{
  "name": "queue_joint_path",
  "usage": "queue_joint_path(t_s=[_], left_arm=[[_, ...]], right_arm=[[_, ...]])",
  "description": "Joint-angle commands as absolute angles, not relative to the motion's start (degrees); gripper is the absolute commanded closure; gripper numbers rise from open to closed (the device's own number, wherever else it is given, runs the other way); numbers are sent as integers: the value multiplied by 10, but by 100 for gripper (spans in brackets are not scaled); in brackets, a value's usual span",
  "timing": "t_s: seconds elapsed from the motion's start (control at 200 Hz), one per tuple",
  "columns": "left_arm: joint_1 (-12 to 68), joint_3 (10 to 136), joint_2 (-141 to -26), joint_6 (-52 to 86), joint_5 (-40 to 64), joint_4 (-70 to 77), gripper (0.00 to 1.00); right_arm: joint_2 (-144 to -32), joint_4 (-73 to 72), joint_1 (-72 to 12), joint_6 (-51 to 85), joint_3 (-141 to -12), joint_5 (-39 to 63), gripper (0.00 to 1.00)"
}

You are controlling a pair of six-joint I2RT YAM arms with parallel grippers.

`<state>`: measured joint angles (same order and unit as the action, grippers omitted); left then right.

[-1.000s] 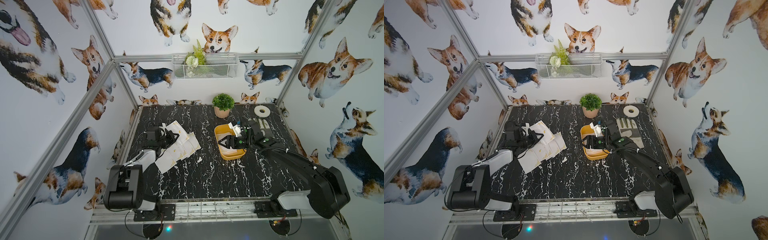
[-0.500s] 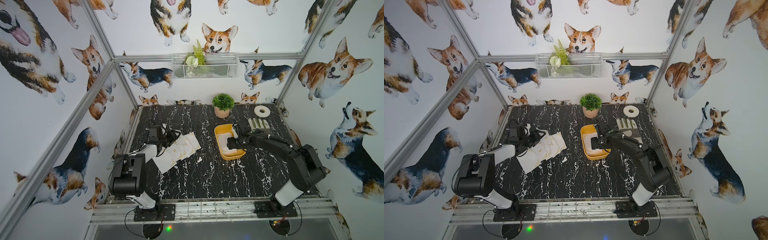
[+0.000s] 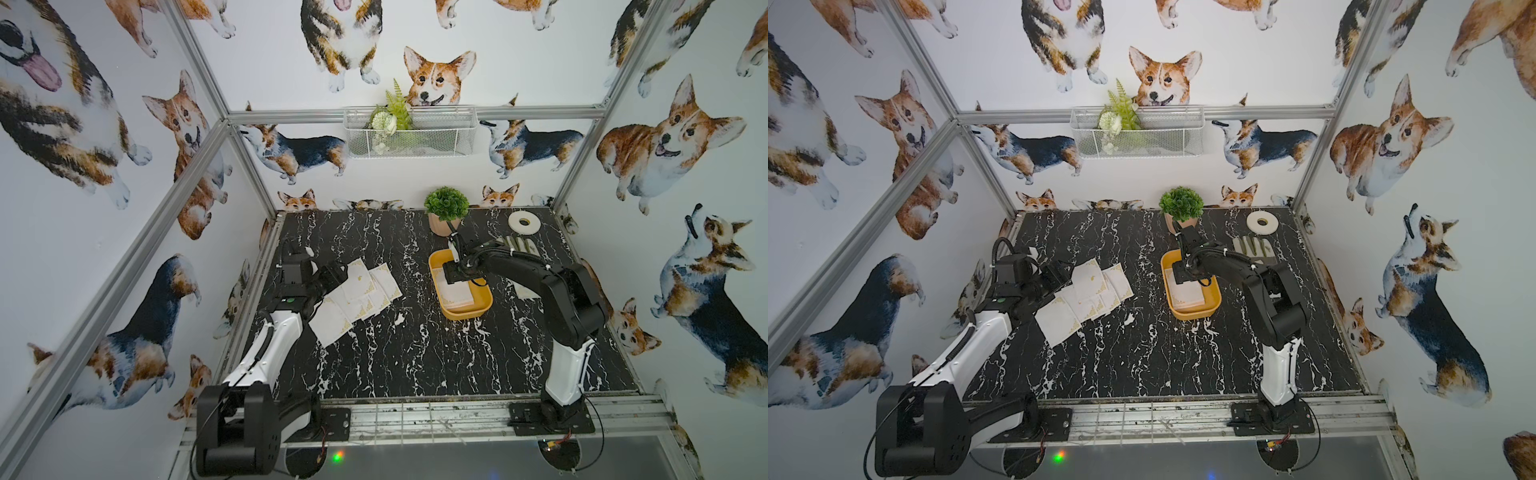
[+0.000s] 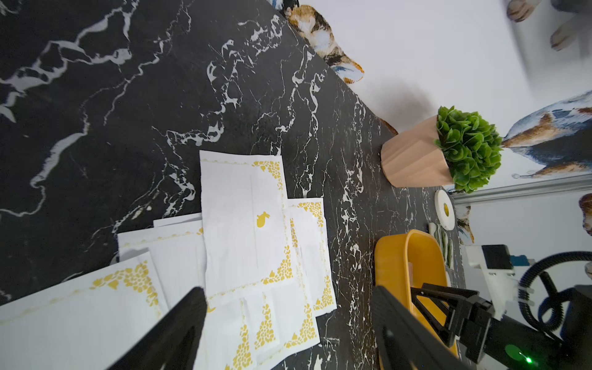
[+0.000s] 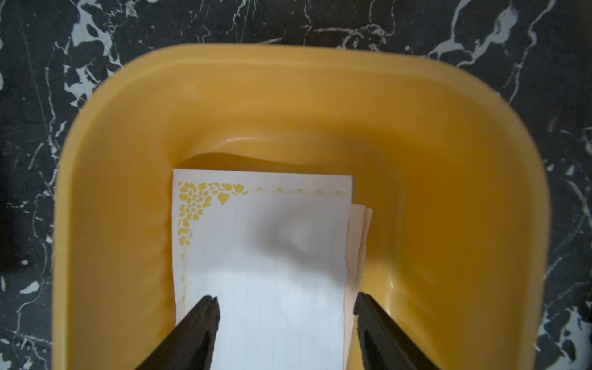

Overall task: Take out the stationery paper from the storage box
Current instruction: Pick up the stationery paper from the storage box.

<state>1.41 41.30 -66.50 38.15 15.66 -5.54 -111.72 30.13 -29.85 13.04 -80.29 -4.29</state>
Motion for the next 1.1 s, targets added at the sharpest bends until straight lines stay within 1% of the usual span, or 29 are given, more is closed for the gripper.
queue_joint_path(t_s=[0.0,0.24,0.45,0.711,0.821,1.091], left_arm=[[13,424,-639,376,139,-94,16],[13,425,-626,375,136,-107,16],[13,422,-628,377,136,-104,16],[13,418,-631,380,140,-100,16],[13,418,-630,381,141,-100,16],[13,418,-634,380,141,-100,16]], right_arm=[[-1154,334,-298,107,-837,-45,29],[-1199,356,-298,95,-866,-69,30],[-1183,354,-298,89,-852,-93,29],[-1190,364,-298,86,-856,-116,29],[-1197,371,-298,86,-860,-133,27],[-1214,380,-297,103,-857,-108,26]])
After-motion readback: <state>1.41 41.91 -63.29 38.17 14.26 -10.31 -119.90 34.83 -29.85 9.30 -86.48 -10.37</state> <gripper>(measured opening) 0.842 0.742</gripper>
